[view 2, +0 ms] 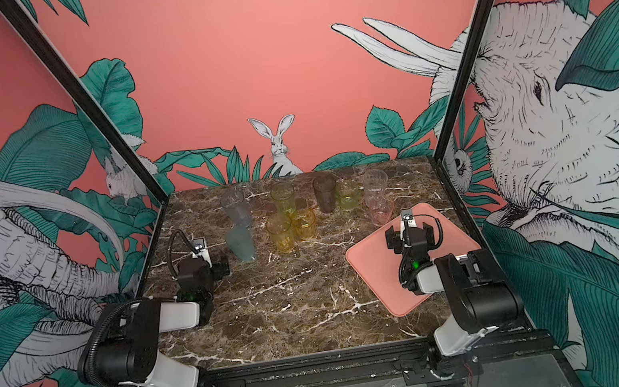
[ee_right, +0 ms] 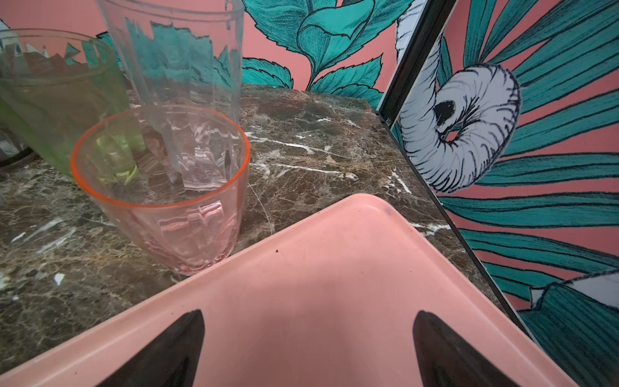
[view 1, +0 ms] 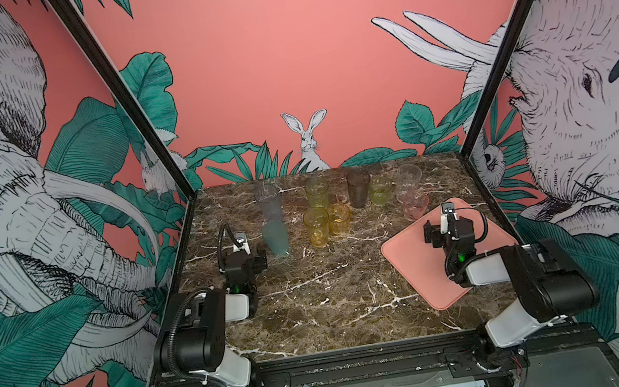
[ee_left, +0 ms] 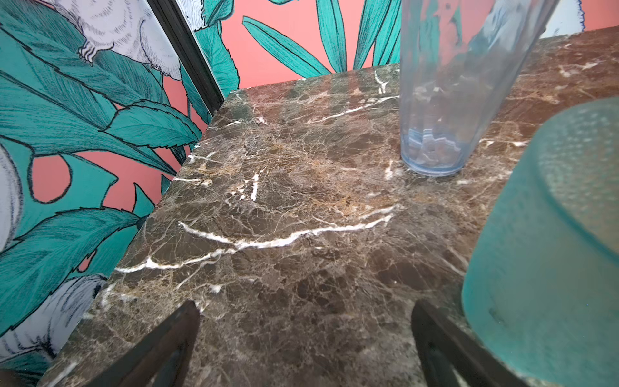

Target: Place the glasses into the tray

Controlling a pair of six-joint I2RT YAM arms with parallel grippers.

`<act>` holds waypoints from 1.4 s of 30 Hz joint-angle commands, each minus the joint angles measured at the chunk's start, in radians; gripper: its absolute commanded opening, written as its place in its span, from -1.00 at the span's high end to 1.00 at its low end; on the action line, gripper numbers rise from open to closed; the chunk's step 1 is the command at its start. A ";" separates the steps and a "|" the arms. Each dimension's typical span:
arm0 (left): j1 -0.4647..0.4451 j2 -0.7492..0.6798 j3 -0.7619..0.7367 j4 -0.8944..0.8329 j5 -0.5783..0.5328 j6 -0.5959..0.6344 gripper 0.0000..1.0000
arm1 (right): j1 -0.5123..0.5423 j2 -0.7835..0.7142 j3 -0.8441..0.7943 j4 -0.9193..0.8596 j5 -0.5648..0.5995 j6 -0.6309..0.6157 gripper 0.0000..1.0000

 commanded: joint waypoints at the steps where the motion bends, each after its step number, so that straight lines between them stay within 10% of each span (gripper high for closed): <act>1: 0.004 -0.005 0.013 0.012 -0.002 -0.003 -0.99 | -0.001 0.002 0.019 0.010 0.001 0.015 -0.98; 29: 0.001 -0.043 -0.018 0.056 0.000 0.016 -0.99 | -0.001 0.000 0.007 0.032 0.003 0.015 -0.98; 42: -0.019 -0.659 0.125 -0.751 -0.107 -0.222 -0.99 | -0.002 -0.272 -0.026 -0.139 0.043 0.035 -0.98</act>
